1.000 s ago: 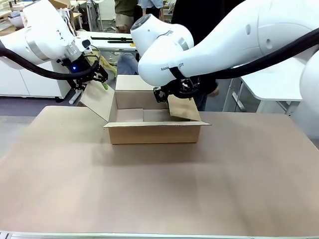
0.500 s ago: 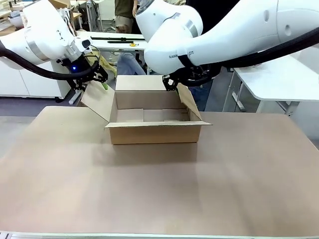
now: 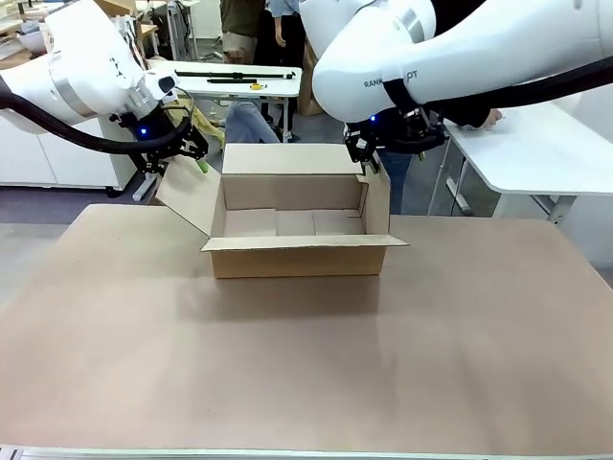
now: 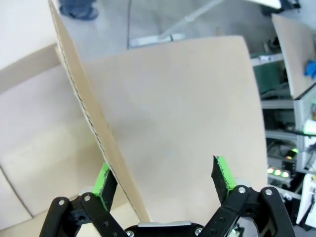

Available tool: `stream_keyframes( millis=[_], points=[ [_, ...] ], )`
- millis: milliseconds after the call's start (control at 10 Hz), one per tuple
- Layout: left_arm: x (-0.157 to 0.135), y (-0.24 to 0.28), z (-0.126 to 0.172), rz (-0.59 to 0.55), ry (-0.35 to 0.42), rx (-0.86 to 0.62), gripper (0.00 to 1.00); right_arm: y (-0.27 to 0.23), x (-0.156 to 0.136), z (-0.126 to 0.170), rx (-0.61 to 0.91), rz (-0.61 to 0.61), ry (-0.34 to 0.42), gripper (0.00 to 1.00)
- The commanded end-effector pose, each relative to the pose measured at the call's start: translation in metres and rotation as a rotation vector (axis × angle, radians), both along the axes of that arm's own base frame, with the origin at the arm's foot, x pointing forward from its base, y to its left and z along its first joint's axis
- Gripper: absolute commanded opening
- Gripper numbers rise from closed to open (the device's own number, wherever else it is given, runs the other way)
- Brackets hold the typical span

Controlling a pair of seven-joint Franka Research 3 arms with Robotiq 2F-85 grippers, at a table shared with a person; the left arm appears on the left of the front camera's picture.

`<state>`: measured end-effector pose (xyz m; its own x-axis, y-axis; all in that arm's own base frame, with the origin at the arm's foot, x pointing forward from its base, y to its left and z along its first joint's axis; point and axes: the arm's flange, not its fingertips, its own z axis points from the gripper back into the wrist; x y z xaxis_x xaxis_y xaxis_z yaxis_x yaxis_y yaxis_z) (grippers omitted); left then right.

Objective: Pack the gift set into the box.
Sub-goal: Place both hands on the side flaps of the Package Box and spread them outward.

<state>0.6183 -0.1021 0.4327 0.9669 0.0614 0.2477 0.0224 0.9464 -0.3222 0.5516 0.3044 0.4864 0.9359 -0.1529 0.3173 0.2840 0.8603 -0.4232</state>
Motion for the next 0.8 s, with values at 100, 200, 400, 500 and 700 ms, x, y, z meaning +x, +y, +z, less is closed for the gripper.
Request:
stream_keyframes(
  millis=[100,200,400,500,700],
  points=[
    [0.0,0.0,0.0,0.015,0.004,0.011,1.0,0.003,0.008,-0.003,-0.029,0.001,-0.013,1.0],
    [0.0,0.0,0.0,0.015,0.004,0.011,1.0,0.003,0.008,-0.003,-0.029,0.001,-0.013,1.0],
    [0.0,0.0,0.0,0.015,0.004,0.011,1.0,0.002,0.003,-0.005,-0.01,0.006,0.001,1.0],
    [0.0,0.0,0.0,0.015,0.004,0.011,1.0,-0.012,0.014,-0.008,0.055,-0.025,0.104,1.0],
    [0.0,0.0,0.0,0.015,0.004,0.011,1.0,-0.048,0.025,-0.017,0.244,0.024,0.188,1.0]
  ],
)
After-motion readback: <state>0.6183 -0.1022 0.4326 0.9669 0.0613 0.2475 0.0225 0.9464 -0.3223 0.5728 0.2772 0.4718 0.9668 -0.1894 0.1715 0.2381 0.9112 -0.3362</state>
